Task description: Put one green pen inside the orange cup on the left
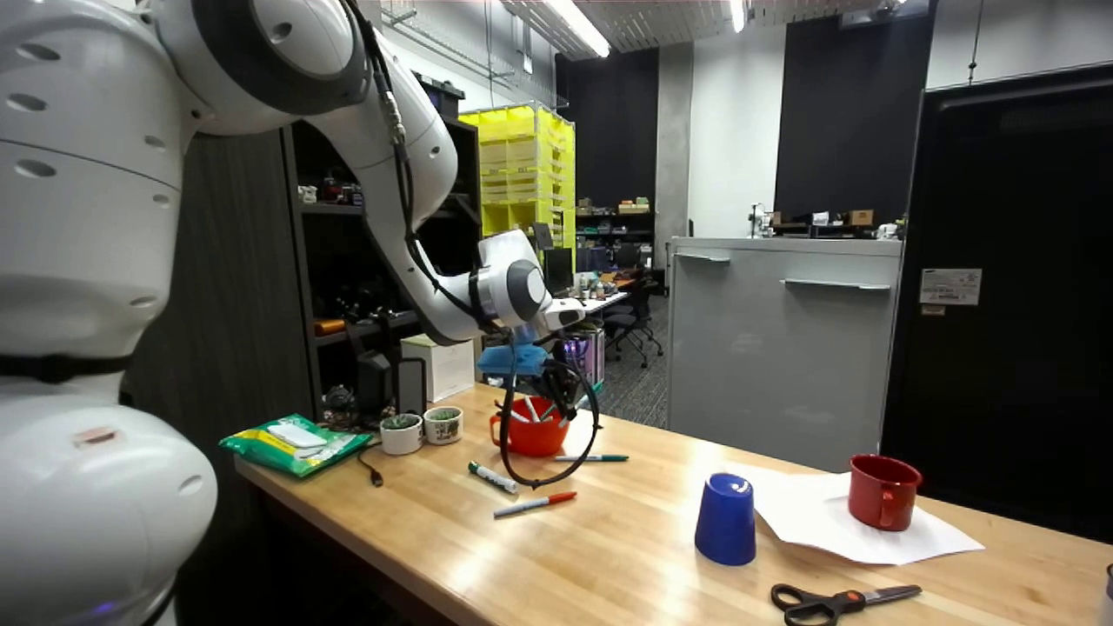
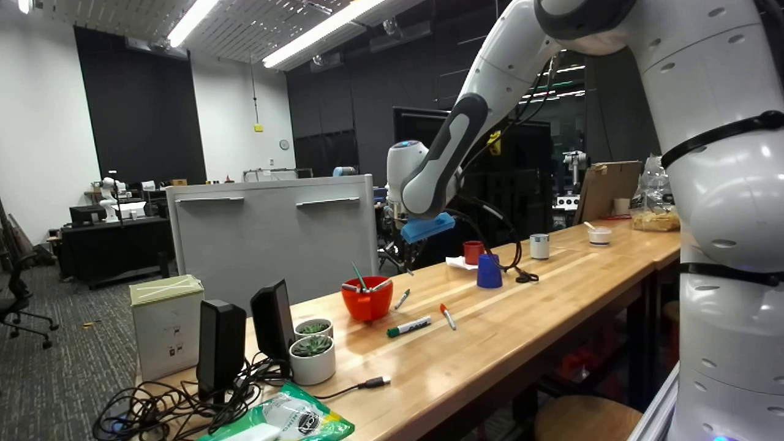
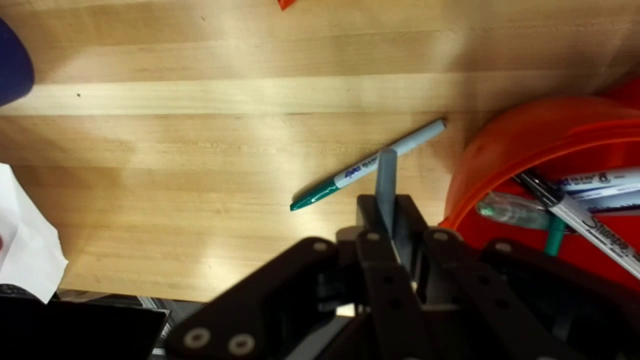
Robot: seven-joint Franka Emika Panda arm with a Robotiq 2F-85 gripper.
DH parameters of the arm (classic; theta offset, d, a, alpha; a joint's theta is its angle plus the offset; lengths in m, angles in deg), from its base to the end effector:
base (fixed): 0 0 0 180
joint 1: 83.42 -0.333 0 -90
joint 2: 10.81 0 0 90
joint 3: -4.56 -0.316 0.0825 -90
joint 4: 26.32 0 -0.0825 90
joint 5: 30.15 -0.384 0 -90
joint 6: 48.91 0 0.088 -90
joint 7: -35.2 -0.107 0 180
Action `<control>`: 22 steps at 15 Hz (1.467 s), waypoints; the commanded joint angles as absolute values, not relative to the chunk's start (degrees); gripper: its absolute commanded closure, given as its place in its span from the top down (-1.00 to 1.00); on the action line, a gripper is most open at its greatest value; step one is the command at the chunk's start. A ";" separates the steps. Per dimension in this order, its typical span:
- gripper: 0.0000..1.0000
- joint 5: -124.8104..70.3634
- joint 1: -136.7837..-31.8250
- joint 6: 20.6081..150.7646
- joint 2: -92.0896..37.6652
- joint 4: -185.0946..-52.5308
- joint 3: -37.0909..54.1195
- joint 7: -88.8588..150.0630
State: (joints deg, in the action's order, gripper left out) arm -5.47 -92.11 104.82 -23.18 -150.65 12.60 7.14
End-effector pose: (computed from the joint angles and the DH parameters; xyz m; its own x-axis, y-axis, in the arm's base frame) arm 0.5848 0.0214 0.3234 0.9346 -0.0730 0.3483 -0.1397 -0.9754 0.1703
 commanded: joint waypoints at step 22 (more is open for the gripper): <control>-0.94 25.17 -98.23 115.31 -23.42 -154.61 14.63 -21.94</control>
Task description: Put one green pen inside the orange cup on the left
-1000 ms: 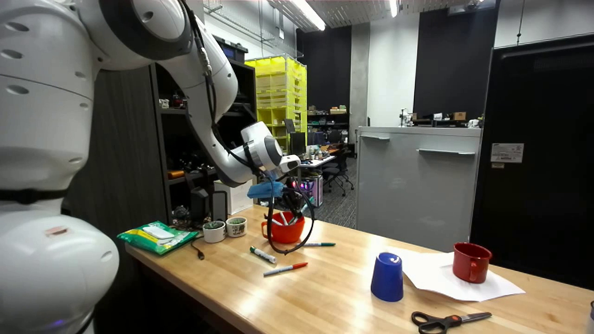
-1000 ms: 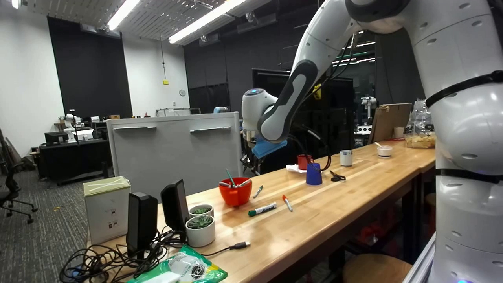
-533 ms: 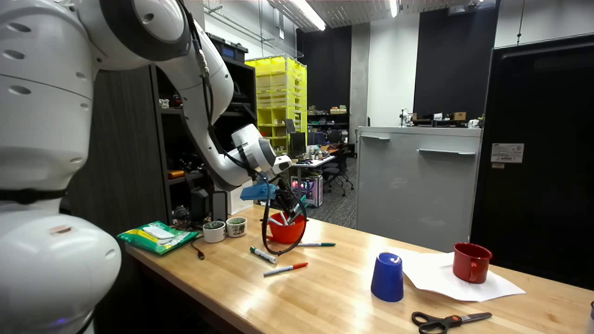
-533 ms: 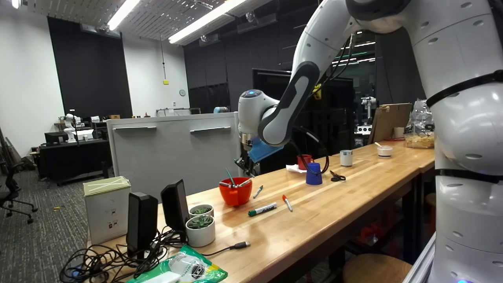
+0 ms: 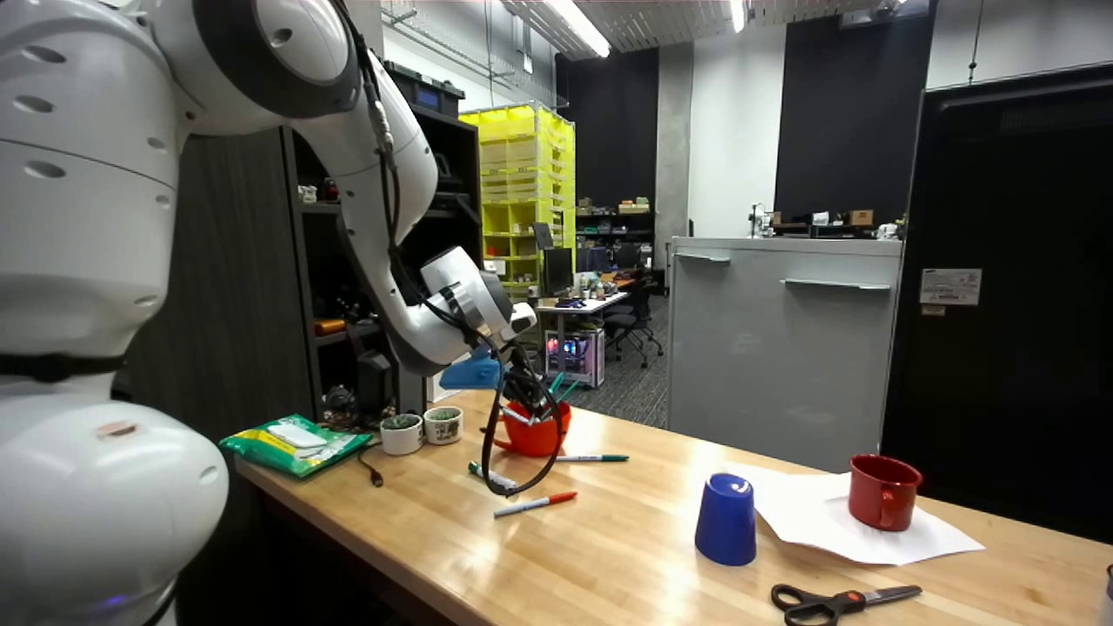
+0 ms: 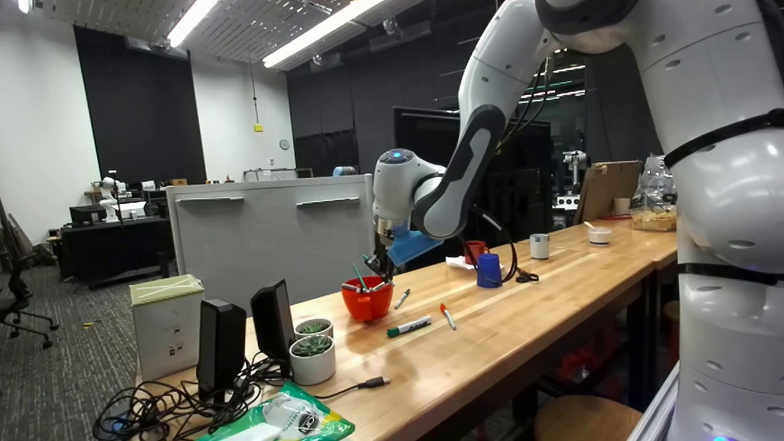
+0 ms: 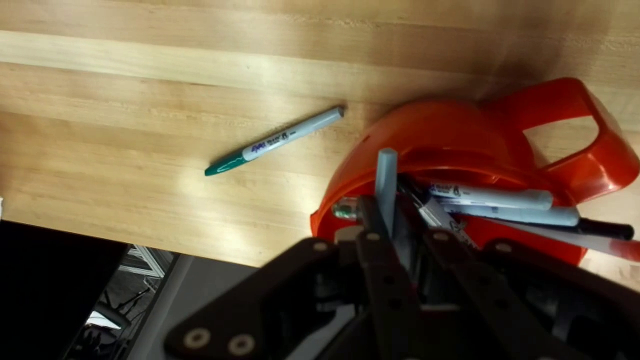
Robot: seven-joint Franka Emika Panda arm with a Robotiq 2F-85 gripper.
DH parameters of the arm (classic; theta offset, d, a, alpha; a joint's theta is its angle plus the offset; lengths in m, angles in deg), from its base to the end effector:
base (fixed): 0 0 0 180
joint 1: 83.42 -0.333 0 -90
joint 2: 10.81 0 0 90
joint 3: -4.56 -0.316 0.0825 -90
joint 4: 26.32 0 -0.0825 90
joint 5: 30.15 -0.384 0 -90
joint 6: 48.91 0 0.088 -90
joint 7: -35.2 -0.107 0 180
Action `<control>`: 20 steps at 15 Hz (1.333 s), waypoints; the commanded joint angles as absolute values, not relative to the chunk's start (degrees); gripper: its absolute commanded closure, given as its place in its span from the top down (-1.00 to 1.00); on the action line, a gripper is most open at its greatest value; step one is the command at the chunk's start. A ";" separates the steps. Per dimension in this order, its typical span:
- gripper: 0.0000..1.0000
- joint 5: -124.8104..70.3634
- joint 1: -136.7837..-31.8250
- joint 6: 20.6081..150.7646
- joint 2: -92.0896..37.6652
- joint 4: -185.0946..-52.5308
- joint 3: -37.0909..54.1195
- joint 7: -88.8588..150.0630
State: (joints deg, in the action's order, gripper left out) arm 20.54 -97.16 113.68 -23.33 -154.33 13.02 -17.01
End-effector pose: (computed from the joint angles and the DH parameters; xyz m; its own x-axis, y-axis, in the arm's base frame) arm 0.5576 0.0929 0.3014 0.8725 0.0508 0.4859 -0.0606 -0.9756 0.2108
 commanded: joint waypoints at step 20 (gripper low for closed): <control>-0.94 28.75 -98.02 113.84 -27.57 -146.44 11.90 -24.65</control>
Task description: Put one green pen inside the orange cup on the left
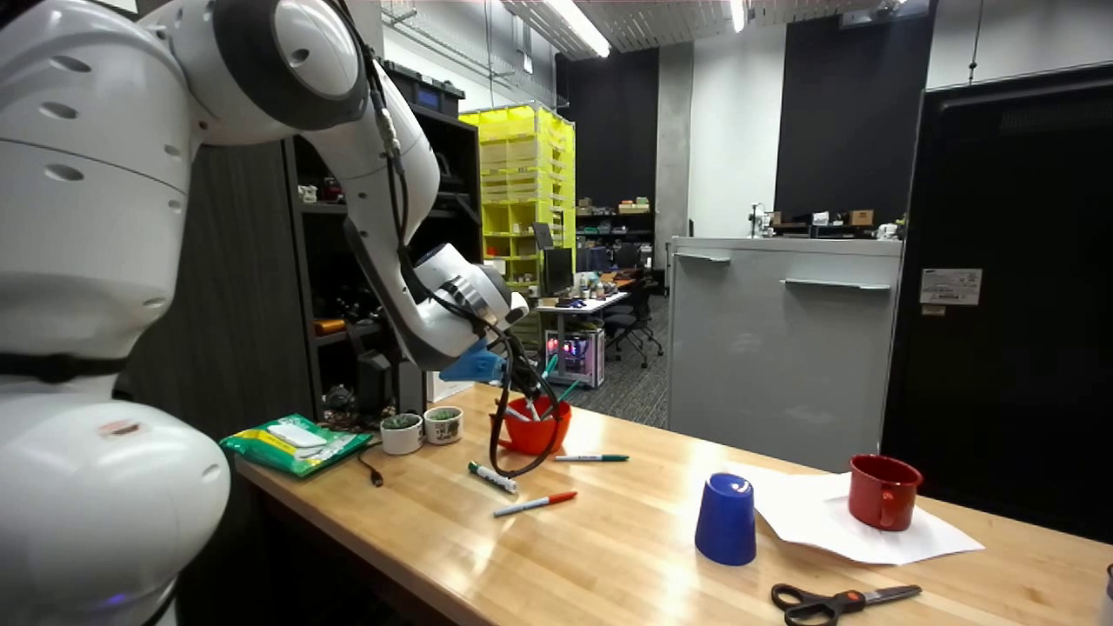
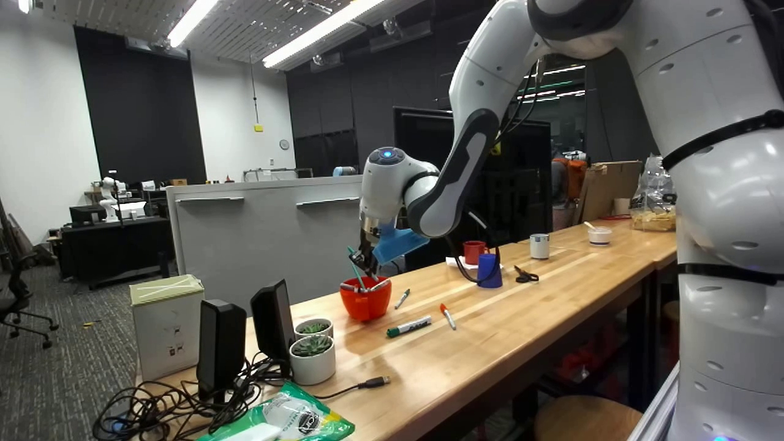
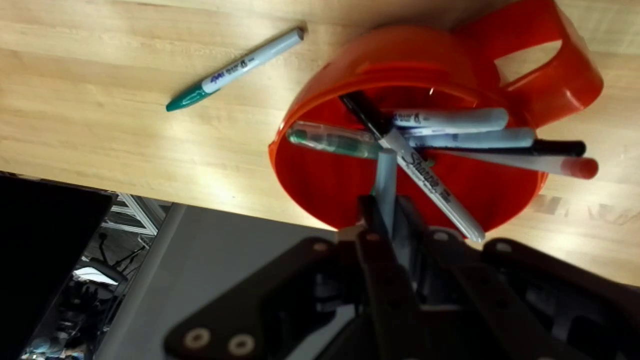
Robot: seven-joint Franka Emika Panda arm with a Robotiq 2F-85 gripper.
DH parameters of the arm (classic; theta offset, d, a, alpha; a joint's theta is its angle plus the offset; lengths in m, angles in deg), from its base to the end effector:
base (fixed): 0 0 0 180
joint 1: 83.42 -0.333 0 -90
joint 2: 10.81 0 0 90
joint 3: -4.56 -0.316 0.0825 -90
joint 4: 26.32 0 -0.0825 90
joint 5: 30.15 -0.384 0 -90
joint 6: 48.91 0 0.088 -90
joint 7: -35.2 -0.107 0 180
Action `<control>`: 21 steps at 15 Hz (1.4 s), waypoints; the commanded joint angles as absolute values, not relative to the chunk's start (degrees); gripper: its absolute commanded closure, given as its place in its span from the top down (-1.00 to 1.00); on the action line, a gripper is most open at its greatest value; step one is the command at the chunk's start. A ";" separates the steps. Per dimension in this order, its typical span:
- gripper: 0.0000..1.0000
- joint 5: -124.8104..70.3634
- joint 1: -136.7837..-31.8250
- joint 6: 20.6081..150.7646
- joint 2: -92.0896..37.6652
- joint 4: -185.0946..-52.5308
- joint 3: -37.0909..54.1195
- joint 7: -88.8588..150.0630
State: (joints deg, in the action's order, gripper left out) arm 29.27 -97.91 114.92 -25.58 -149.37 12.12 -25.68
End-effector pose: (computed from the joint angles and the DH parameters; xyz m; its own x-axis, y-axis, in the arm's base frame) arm 0.5751 0.1192 0.3124 0.8198 0.0800 0.5671 -0.0479 -0.9772 0.2071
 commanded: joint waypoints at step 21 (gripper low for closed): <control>-0.94 28.04 -93.49 119.02 -32.64 -146.30 12.17 -22.94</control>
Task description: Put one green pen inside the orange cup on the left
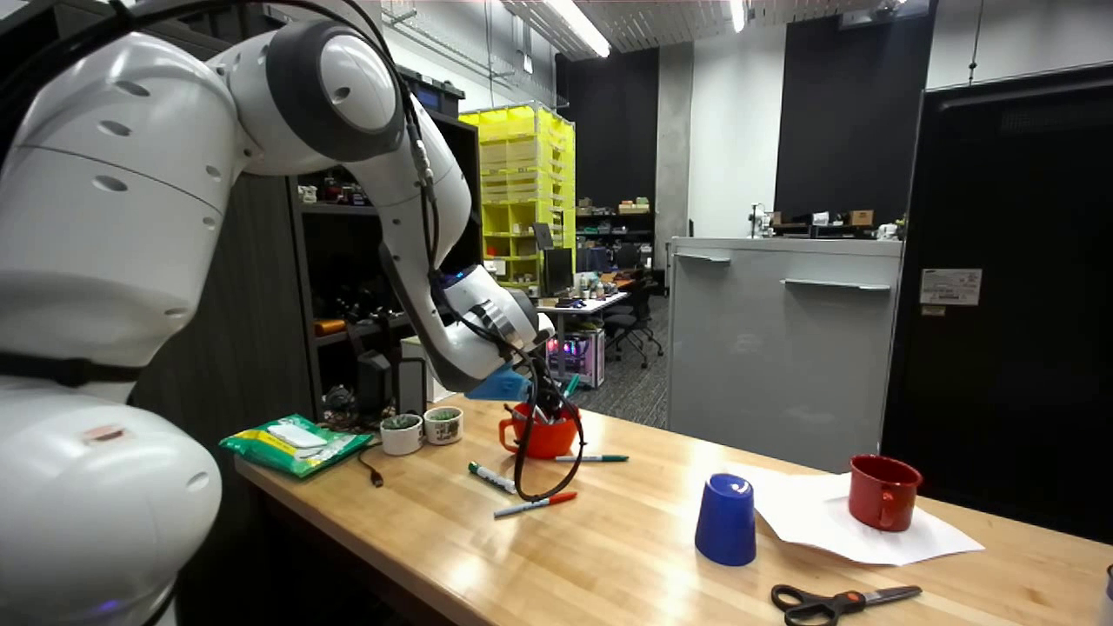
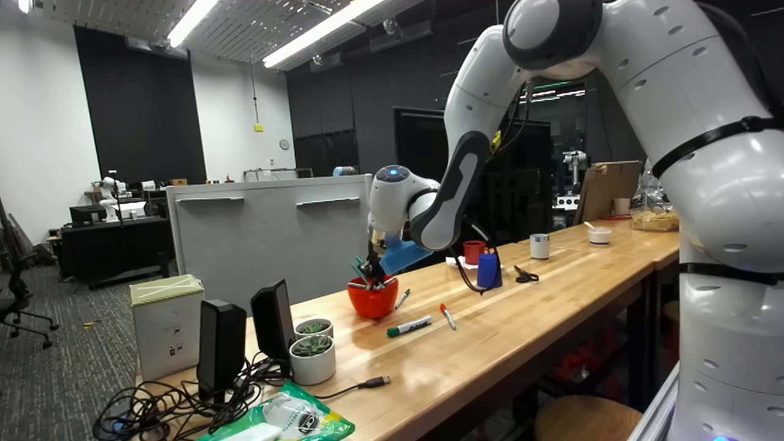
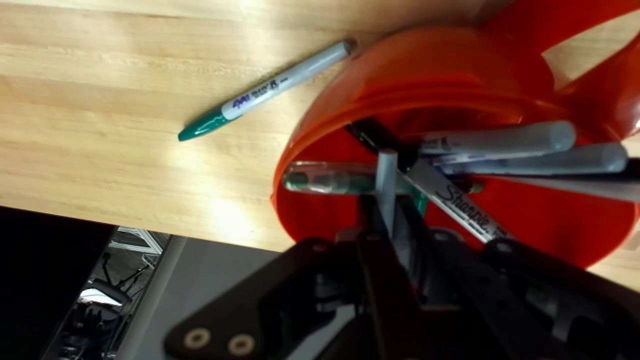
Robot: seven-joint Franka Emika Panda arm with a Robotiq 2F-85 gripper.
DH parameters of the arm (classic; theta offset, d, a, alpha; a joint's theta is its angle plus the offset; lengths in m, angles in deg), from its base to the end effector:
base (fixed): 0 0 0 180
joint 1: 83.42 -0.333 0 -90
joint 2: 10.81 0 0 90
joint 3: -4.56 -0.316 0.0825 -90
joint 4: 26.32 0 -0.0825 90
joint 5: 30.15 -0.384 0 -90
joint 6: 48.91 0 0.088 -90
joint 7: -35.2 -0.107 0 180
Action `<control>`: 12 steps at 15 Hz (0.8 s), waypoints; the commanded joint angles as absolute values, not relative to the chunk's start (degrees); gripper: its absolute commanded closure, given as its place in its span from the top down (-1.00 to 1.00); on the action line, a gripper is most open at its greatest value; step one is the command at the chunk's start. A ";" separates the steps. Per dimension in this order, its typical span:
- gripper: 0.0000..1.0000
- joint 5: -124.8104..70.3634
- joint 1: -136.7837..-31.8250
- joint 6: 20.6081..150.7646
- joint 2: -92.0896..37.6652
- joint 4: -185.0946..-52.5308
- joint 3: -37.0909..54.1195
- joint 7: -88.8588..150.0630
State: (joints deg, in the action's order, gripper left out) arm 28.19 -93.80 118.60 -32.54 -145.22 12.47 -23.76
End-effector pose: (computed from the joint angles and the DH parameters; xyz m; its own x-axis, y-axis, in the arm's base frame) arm 0.6015 0.0825 0.2762 0.8355 0.0508 0.5471 -0.0666 -0.9790 0.1926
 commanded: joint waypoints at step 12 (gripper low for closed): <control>0.98 26.70 -93.60 116.30 -32.63 -146.41 10.59 -21.81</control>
State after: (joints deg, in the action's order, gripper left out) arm 28.14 -93.81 117.85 -33.49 -145.50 11.60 -23.61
